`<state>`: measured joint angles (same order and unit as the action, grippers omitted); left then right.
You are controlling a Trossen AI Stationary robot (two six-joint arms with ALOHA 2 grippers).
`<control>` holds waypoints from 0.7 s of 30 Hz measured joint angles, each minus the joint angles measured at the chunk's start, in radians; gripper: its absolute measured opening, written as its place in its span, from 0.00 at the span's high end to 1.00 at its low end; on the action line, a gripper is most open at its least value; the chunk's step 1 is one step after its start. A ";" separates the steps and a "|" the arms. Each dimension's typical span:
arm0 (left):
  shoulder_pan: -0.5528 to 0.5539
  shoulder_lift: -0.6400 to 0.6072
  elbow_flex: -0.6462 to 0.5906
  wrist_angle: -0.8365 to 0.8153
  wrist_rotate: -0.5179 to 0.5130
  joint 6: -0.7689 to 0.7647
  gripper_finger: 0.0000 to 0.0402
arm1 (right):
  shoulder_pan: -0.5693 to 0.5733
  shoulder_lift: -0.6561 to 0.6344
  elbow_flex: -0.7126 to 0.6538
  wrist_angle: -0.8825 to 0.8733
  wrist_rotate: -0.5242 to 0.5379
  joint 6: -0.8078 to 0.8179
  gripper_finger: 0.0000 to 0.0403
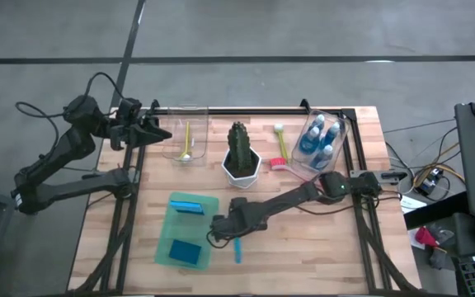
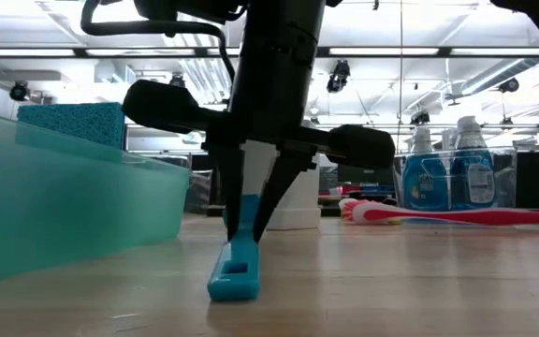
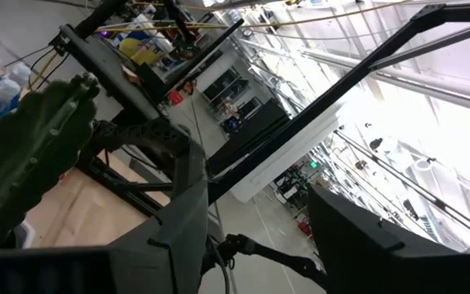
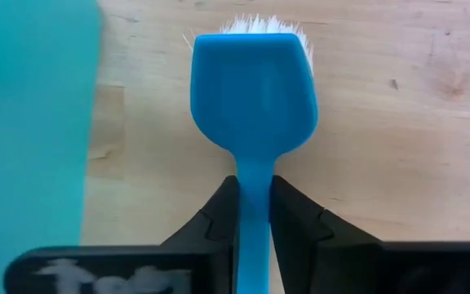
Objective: Pick & Place Kitchen Sink Supplies
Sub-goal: Put the blue dishwashing brush into the left transparent bin
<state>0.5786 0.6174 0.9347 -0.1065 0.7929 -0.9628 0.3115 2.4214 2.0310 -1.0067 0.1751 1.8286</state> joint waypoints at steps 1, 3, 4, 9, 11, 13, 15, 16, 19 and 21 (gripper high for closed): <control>0.000 0.000 -0.001 0.000 0.000 0.000 0.50 | 0.000 0.000 0.004 0.001 0.000 -0.001 0.89; 0.000 0.000 -0.001 0.000 0.000 0.001 0.50 | 0.000 0.000 0.015 0.000 0.001 -0.003 0.88; 0.000 0.000 -0.002 0.000 0.000 0.001 0.50 | 0.000 0.000 0.025 -0.001 0.001 -0.004 0.88; 0.000 0.000 -0.004 0.000 0.000 0.001 0.50 | 0.005 0.000 0.083 -0.011 0.010 -0.047 0.90; 0.000 0.000 -0.004 0.000 0.000 0.002 0.50 | 0.005 -0.001 0.110 -0.030 0.015 -0.057 0.90; 0.000 0.000 -0.004 0.000 0.000 0.013 0.50 | 0.007 -0.001 0.147 -0.077 0.030 -0.061 0.89; 0.000 0.000 -0.004 0.000 0.000 0.016 0.50 | 0.009 -0.002 0.188 -0.126 0.056 -0.061 0.89; 0.000 0.000 -0.004 0.000 0.000 0.017 0.50 | 0.010 -0.002 0.212 -0.155 0.074 -0.061 0.89; 0.000 0.000 -0.004 0.000 0.000 0.022 0.50 | 0.014 -0.004 0.283 -0.223 0.130 -0.081 0.89; 0.000 0.000 -0.004 0.000 0.000 0.023 0.50 | 0.014 -0.005 0.324 -0.237 0.167 -0.111 0.89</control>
<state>0.5785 0.6174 0.9306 -0.1062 0.7925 -0.9394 0.3260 2.4166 2.3549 -1.2434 0.3424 1.7177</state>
